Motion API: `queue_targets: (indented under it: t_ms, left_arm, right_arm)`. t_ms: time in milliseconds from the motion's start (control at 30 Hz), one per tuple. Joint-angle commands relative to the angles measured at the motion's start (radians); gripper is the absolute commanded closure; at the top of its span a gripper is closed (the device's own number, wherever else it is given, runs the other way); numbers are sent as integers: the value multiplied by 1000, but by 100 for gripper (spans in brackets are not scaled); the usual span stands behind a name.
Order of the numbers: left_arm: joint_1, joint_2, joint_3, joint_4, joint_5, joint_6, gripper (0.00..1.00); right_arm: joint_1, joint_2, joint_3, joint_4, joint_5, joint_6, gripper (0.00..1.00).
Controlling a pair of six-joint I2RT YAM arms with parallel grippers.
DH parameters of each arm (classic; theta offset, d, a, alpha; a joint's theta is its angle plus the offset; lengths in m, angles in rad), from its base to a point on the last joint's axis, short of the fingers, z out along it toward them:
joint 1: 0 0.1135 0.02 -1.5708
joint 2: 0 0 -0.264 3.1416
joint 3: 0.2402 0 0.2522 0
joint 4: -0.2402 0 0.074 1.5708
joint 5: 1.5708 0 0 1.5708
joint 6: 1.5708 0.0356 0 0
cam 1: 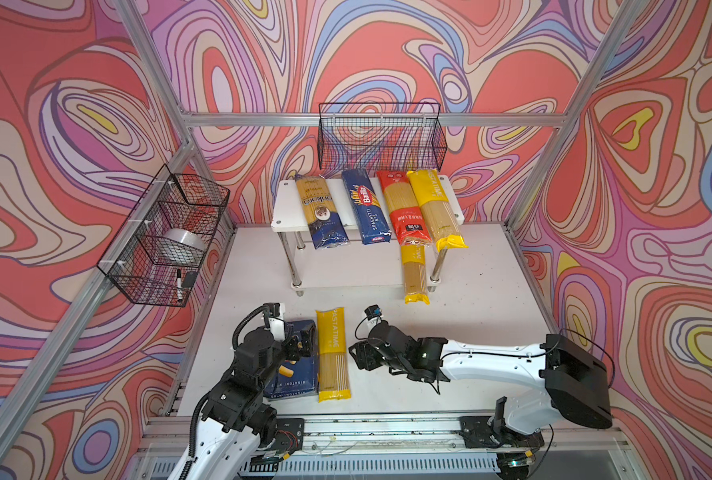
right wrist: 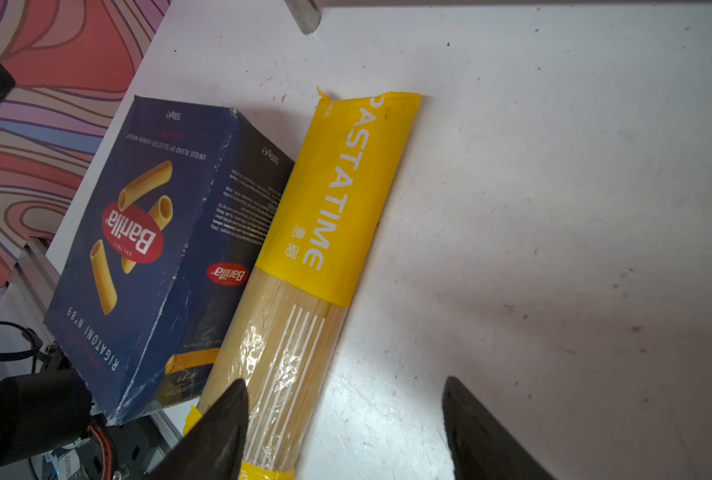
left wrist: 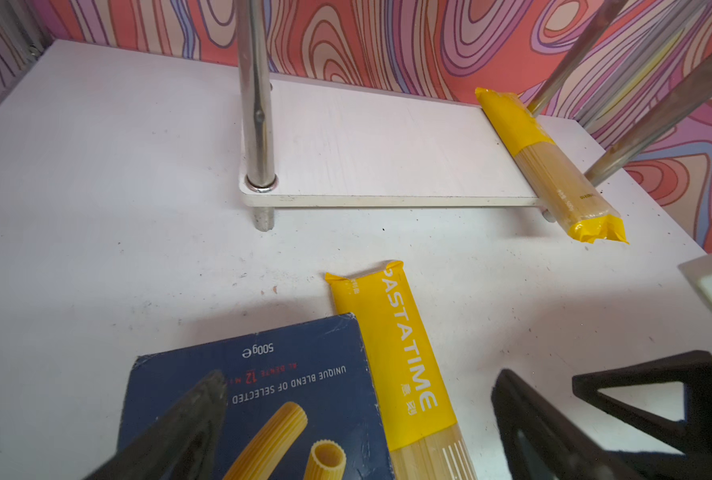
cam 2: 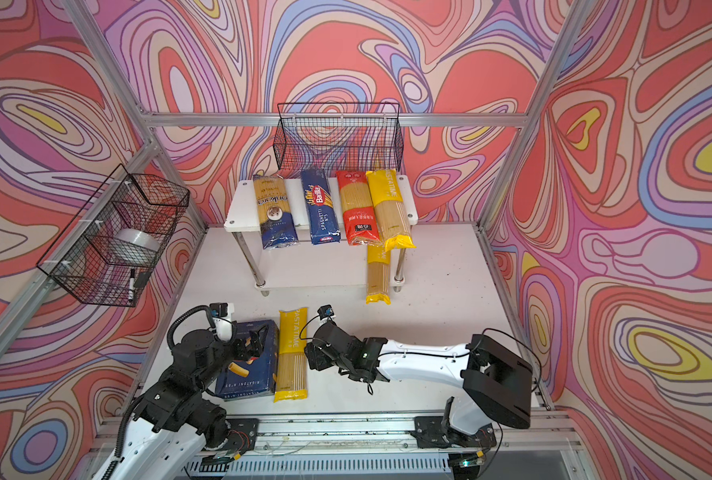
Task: Place and organize the pasta boxes and bags onto the shelf
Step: 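Swing the right gripper toward the left gripper over the nearer PASTATIME bag, then lower the right gripper around the PASTATIME bag beside the Barilla box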
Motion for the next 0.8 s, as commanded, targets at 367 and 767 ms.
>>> queue_targets:
  t_ms: [367,767]
  left_arm:
    - [-5,36,-175,203,100,-5,0]
    - [-5,-163,-212,106,-31,-50,0]
  right_arm:
    - [37,170,161,-128,14,-14,15]
    - [39,384,300,-36,-68,-34,11]
